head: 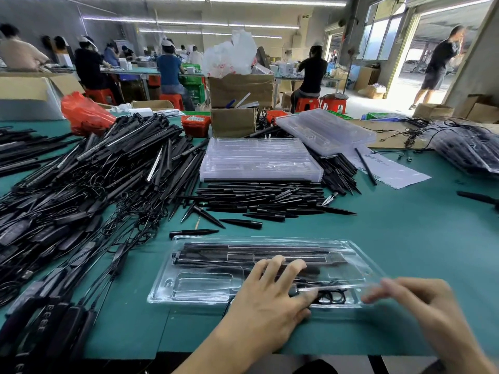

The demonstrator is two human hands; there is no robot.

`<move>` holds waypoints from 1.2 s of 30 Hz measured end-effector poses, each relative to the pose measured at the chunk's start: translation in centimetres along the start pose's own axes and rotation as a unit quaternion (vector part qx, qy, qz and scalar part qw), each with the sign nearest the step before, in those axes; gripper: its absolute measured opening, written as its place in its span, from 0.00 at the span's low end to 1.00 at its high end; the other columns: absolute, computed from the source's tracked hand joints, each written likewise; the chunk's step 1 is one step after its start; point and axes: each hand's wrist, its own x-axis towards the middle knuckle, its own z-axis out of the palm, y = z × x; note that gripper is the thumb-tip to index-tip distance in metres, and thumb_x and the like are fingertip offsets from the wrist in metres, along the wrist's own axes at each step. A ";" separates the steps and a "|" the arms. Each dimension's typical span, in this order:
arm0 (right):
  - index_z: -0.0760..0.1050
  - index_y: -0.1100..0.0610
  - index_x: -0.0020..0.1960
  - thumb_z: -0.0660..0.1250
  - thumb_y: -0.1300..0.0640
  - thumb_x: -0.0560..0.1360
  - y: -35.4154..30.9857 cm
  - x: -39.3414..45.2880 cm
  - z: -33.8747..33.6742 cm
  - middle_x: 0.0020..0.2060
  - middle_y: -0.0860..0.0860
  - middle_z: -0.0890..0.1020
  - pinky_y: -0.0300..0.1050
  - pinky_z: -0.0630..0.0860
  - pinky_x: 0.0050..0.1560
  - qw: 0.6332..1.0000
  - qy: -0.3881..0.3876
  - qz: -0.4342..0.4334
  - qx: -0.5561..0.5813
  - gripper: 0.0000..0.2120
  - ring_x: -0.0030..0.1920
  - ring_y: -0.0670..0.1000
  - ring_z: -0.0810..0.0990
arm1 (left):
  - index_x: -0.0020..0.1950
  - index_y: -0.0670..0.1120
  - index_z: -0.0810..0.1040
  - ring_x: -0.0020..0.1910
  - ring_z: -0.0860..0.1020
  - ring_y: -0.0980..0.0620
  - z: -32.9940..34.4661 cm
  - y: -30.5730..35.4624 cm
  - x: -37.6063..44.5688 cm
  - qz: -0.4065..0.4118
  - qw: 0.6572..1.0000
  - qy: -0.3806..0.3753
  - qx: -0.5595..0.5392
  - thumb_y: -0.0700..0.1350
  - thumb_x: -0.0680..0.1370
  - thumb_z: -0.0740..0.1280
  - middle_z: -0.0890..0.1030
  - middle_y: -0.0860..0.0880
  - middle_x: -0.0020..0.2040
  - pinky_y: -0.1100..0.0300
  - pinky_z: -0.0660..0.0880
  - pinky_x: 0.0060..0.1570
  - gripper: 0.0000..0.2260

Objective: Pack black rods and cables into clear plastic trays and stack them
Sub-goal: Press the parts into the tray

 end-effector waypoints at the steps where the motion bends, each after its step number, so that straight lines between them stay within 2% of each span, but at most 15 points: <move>1: 0.85 0.51 0.33 0.68 0.59 0.77 0.4 0.0 -0.6 0.29 0.51 0.85 0.33 0.77 0.40 0.997 0.081 0.019 0.004 0.16 0.31 0.50 0.84 | 0.61 0.63 0.79 0.62 0.78 0.45 0.1 0.0 0.0 0.000 1.000 -0.003 0.001 0.62 0.79 0.62 0.76 0.50 0.67 0.53 0.76 0.60 0.14; 3: 0.81 0.55 0.33 0.71 0.55 0.76 0.8 0.6 -1.2 0.25 0.52 0.81 0.31 0.72 0.34 0.978 0.195 0.068 -0.003 0.14 0.27 0.54 0.80 | 0.62 0.63 0.79 0.62 0.78 0.45 0.2 0.0 0.1 0.004 1.000 -0.004 -0.002 0.62 0.80 0.59 0.76 0.50 0.68 0.53 0.76 0.59 0.15; 4: 0.80 0.56 0.33 0.74 0.54 0.74 0.9 1.0 -1.1 0.25 0.52 0.81 0.32 0.71 0.33 0.977 0.193 0.087 -0.008 0.12 0.27 0.54 0.79 | 0.62 0.63 0.79 0.62 0.78 0.45 0.2 0.1 0.1 0.008 1.000 -0.004 -0.005 0.62 0.80 0.58 0.76 0.50 0.69 0.53 0.76 0.59 0.16; 9: 0.76 0.55 0.45 0.78 0.58 0.71 0.9 2.9 1.7 0.37 0.55 0.80 0.41 0.73 0.34 0.979 0.005 0.186 -0.084 0.11 0.32 0.52 0.75 | 0.63 0.62 0.80 0.68 0.75 0.51 -0.3 0.0 0.0 0.035 0.999 -0.016 0.003 0.63 0.80 0.57 0.71 0.56 0.75 0.54 0.76 0.60 0.18; 13: 0.72 0.52 0.49 0.74 0.58 0.75 1.0 3.1 2.5 0.37 0.55 0.78 0.51 0.75 0.42 0.966 -0.026 0.223 -0.125 0.10 0.36 0.55 0.79 | 0.67 0.60 0.78 0.69 0.74 0.54 -0.3 -0.3 -0.1 0.064 0.998 -0.012 0.021 0.64 0.80 0.55 0.70 0.58 0.75 0.53 0.77 0.60 0.21; 16: 0.74 0.55 0.53 0.72 0.55 0.77 0.8 3.2 2.9 0.37 0.55 0.80 0.47 0.73 0.41 0.954 -0.044 0.247 -0.162 0.08 0.39 0.55 0.80 | 0.67 0.60 0.79 0.68 0.76 0.54 -0.2 -0.6 -0.1 0.079 0.997 -0.014 0.005 0.64 0.80 0.55 0.72 0.57 0.74 0.55 0.77 0.62 0.21; 19: 0.75 0.57 0.54 0.70 0.53 0.78 0.7 3.3 3.0 0.40 0.54 0.80 0.44 0.70 0.39 0.945 -0.052 0.267 -0.180 0.09 0.41 0.53 0.80 | 0.61 0.57 0.83 0.67 0.77 0.52 0.2 -0.9 -0.3 0.078 0.994 0.045 -0.060 0.60 0.80 0.63 0.77 0.54 0.70 0.54 0.76 0.64 0.15; 22: 0.74 0.57 0.53 0.70 0.52 0.78 0.2 3.3 3.2 0.41 0.52 0.79 0.44 0.70 0.39 0.937 -0.060 0.277 -0.203 0.10 0.43 0.53 0.79 | 0.58 0.47 0.85 0.70 0.74 0.47 0.9 -1.2 -0.5 0.081 0.974 0.059 -0.203 0.50 0.82 0.67 0.78 0.48 0.69 0.49 0.69 0.71 0.11; 24: 0.74 0.57 0.48 0.70 0.50 0.78 0.0 3.3 3.1 0.40 0.51 0.79 0.46 0.71 0.42 0.929 -0.060 0.282 -0.231 0.10 0.44 0.55 0.79 | 0.57 0.45 0.82 0.72 0.73 0.50 0.8 -1.2 -0.5 0.040 0.952 0.039 -0.300 0.49 0.83 0.64 0.79 0.47 0.68 0.55 0.64 0.75 0.12; 26: 0.73 0.59 0.42 0.69 0.50 0.78 -0.1 3.4 3.0 0.34 0.52 0.79 0.45 0.71 0.39 0.922 -0.065 0.285 -0.253 0.14 0.40 0.56 0.78 | 0.58 0.46 0.77 0.67 0.74 0.53 0.5 -1.2 -0.3 -0.020 0.923 0.033 -0.383 0.51 0.83 0.62 0.81 0.49 0.64 0.59 0.65 0.72 0.10; 28: 0.68 0.59 0.36 0.68 0.49 0.78 -0.3 3.4 3.0 0.28 0.52 0.73 0.44 0.67 0.34 0.918 -0.066 0.287 -0.266 0.19 0.32 0.54 0.73 | 0.63 0.48 0.76 0.63 0.74 0.54 0.3 -0.9 0.2 -0.042 0.922 0.043 -0.384 0.50 0.83 0.62 0.80 0.51 0.60 0.57 0.68 0.67 0.11; 30: 0.62 0.56 0.34 0.66 0.48 0.79 -0.4 3.5 3.3 0.26 0.52 0.67 0.44 0.63 0.31 0.916 -0.062 0.286 -0.273 0.21 0.29 0.54 0.66 | 0.68 0.50 0.78 0.69 0.71 0.50 0.7 -0.6 0.7 -0.031 0.951 0.055 -0.303 0.51 0.84 0.59 0.78 0.51 0.65 0.53 0.65 0.72 0.15; 32: 0.60 0.55 0.35 0.64 0.47 0.80 -0.5 3.6 3.5 0.27 0.51 0.65 0.44 0.61 0.30 0.912 -0.065 0.286 -0.286 0.21 0.29 0.53 0.64 | 0.72 0.57 0.75 0.78 0.60 0.49 0.7 -0.5 0.8 -0.044 0.958 0.023 -0.282 0.53 0.85 0.56 0.68 0.51 0.76 0.55 0.49 0.78 0.17; 34: 0.59 0.55 0.35 0.63 0.46 0.80 -0.6 3.8 3.5 0.28 0.51 0.66 0.45 0.61 0.31 0.908 -0.066 0.290 -0.294 0.21 0.29 0.53 0.64 | 0.73 0.61 0.72 0.80 0.53 0.50 0.7 -0.8 0.9 -0.059 0.946 -0.009 -0.318 0.54 0.85 0.56 0.60 0.52 0.80 0.64 0.40 0.75 0.17; 36: 0.60 0.54 0.34 0.65 0.46 0.79 -0.4 4.1 3.3 0.27 0.51 0.65 0.45 0.61 0.31 0.909 -0.062 0.295 -0.287 0.22 0.29 0.54 0.64 | 0.72 0.63 0.72 0.80 0.55 0.52 0.7 -1.5 1.2 -0.057 0.944 -0.025 -0.324 0.56 0.84 0.58 0.64 0.54 0.79 0.63 0.46 0.76 0.16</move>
